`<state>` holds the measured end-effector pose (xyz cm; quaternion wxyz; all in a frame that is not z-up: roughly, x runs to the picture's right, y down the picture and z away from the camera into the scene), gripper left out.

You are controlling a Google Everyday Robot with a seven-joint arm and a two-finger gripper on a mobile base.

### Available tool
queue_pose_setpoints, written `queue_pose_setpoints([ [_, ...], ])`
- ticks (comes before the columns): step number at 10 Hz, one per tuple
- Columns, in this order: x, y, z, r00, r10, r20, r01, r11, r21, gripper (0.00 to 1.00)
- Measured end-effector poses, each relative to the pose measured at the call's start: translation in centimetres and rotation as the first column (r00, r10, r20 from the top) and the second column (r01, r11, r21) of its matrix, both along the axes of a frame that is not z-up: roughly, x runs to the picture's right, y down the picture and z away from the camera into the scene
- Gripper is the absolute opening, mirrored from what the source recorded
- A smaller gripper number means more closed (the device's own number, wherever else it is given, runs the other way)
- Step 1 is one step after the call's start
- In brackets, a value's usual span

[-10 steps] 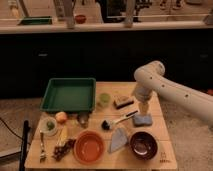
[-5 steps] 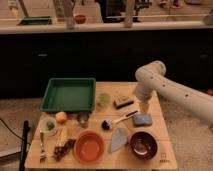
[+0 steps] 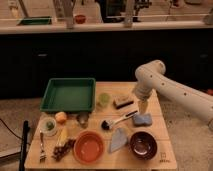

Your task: Wipe red bowl with eraser

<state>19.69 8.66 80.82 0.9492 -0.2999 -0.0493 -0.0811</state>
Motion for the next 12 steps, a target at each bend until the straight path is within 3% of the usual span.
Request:
queue_pose_setpoints([
  [4, -1.1, 0.5, 2.8, 0.997, 0.010, 0.070, -0.010, 0.9999, 0.005, 0.80],
  [8, -2.1, 0.4, 5.0, 0.988, -0.021, 0.152, 0.018, 0.9996, 0.022, 0.80],
  [10, -2.6, 0.6, 7.5, 0.982, -0.034, 0.188, 0.036, 0.9994, -0.003, 0.80],
  [12, -2.9, 0.3, 8.9, 0.977, -0.040, 0.210, 0.045, 0.9988, -0.020, 0.80],
])
